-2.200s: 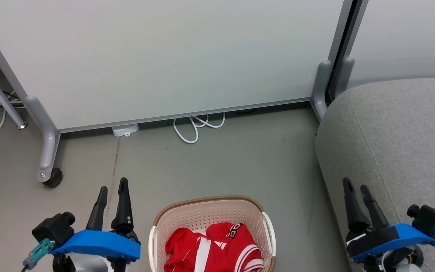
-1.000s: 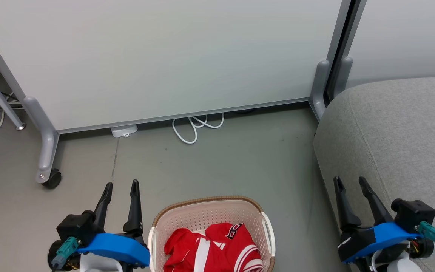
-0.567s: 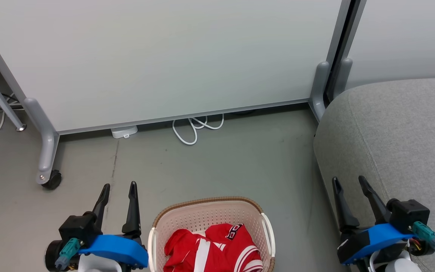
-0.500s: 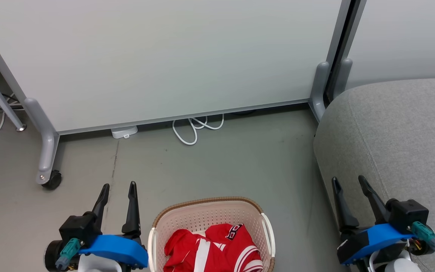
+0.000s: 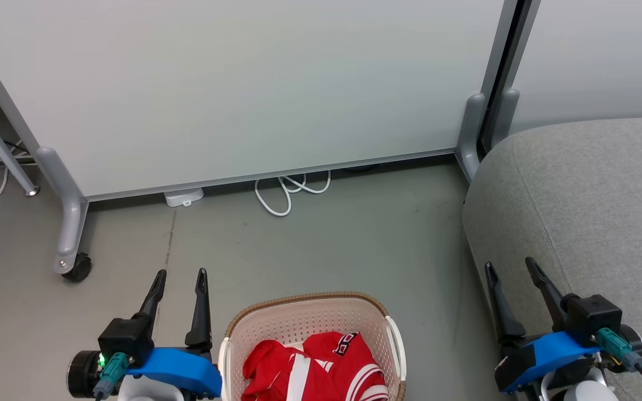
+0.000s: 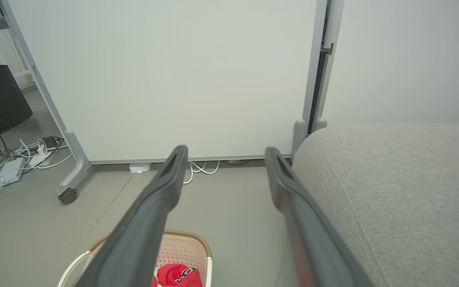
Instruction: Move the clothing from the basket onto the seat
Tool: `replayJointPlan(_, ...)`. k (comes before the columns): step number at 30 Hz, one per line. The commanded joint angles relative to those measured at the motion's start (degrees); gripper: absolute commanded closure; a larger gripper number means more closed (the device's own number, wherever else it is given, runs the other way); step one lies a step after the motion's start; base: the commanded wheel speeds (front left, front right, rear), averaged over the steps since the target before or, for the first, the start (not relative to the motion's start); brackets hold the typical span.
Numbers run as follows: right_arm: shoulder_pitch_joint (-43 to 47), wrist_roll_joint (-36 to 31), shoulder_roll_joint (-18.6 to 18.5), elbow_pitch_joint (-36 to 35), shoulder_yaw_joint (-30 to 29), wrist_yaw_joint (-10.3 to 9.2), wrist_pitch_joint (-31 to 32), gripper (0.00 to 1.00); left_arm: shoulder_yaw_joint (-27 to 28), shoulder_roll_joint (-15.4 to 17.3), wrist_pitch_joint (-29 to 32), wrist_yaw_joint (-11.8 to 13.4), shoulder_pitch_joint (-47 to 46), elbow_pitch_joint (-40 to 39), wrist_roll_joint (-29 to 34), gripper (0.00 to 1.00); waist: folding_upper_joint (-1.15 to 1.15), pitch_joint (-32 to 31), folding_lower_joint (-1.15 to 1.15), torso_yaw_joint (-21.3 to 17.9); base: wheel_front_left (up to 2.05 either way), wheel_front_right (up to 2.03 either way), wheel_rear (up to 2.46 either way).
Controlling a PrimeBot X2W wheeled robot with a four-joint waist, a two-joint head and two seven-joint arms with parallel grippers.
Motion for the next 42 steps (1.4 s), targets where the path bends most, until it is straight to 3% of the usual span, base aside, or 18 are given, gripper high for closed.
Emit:
replayJointPlan(1,-0.36,-0.15,-0.34,-0.11,0.05,0.03,-0.31,0.00,-0.15,0.01,-0.30,0.31,-0.05,-0.21,-0.38,0.00,0.00,-0.02,0.00,-0.02,0.00,0.00,0.00)
replayJointPlan(23,-1.15,1.18,-0.32,-0.10,1.56,0.03,0.03,0.00,-0.97,-0.01,-0.29,-0.12,-0.29,3.40,-1.87,0.00,0.00,0.96,0.00,-2.13,0.00,0.00,0.00)
replayJointPlan(33,-4.94,-1.58,-0.29,-3.06,5.43,0.02,1.63,0.00,-3.01,0.16,-0.13,-0.94,-6.08,12.62,-4.07,0.00,0.00,9.91,0.00,-7.31,0.00,0.00,0.00)
replayJointPlan(42,-9.32,0.47,-0.23,-5.04,8.59,0.02,0.76,0.00,-3.61,2.02,0.81,-1.30,-13.74,19.68,-5.04,0.00,0.00,19.96,0.00,-12.95,0.00,0.00,0.00)
